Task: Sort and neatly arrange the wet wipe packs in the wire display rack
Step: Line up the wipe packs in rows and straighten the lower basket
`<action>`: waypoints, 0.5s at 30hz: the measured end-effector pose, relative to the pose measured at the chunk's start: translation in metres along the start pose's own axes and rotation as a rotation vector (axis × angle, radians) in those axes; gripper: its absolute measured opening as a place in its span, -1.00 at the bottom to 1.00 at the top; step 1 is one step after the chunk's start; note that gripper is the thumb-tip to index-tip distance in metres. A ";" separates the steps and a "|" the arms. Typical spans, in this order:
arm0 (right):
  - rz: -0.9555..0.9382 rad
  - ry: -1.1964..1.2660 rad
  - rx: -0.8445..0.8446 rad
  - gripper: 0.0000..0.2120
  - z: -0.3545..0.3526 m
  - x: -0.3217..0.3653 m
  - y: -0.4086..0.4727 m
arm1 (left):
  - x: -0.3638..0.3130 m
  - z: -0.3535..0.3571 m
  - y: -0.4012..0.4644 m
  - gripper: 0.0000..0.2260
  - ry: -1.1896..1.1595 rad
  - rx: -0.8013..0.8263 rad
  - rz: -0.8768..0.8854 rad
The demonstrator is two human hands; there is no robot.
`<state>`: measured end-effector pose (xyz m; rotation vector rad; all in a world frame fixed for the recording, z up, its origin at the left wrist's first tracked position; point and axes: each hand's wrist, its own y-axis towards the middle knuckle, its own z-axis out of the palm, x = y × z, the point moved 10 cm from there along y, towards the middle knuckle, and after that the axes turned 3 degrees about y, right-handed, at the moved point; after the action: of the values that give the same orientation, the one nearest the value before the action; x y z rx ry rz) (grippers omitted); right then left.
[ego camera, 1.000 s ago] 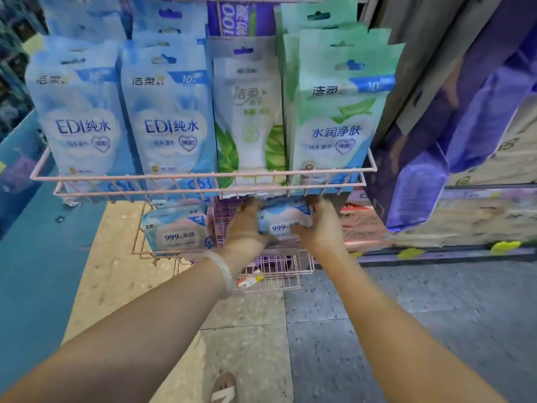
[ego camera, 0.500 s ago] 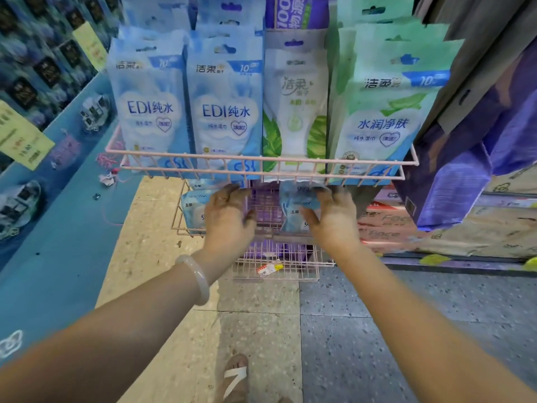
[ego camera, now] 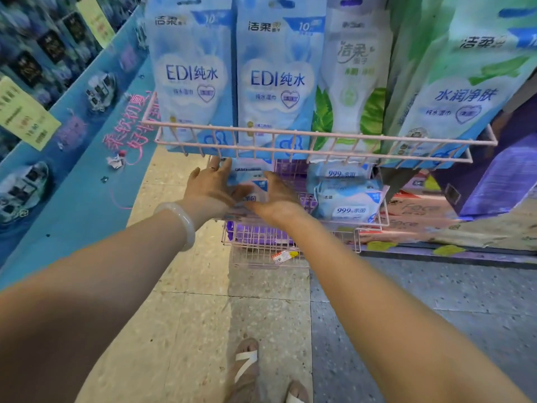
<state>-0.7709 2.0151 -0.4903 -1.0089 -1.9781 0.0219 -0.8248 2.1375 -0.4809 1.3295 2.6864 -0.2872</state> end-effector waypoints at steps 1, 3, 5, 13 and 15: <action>0.011 0.003 -0.014 -0.27 0.000 -0.002 0.001 | -0.003 0.000 0.004 -0.26 0.010 0.016 0.026; 0.036 -0.008 -0.033 -0.35 0.002 -0.004 0.002 | -0.006 0.001 0.011 -0.23 0.022 0.059 0.065; 0.049 -0.007 -0.055 -0.44 0.001 -0.004 0.002 | -0.004 0.002 0.013 -0.24 -0.013 0.102 0.068; 0.042 -0.034 -0.225 -0.50 -0.018 0.001 0.001 | 0.003 0.003 0.011 -0.27 -0.298 0.144 0.049; 0.064 -0.036 -0.240 -0.51 -0.018 -0.003 0.000 | 0.001 0.005 0.013 -0.31 -0.322 0.152 0.033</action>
<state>-0.7566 2.0068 -0.4819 -1.2330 -2.0136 -0.1665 -0.8150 2.1448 -0.4875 1.2403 2.4125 -0.6526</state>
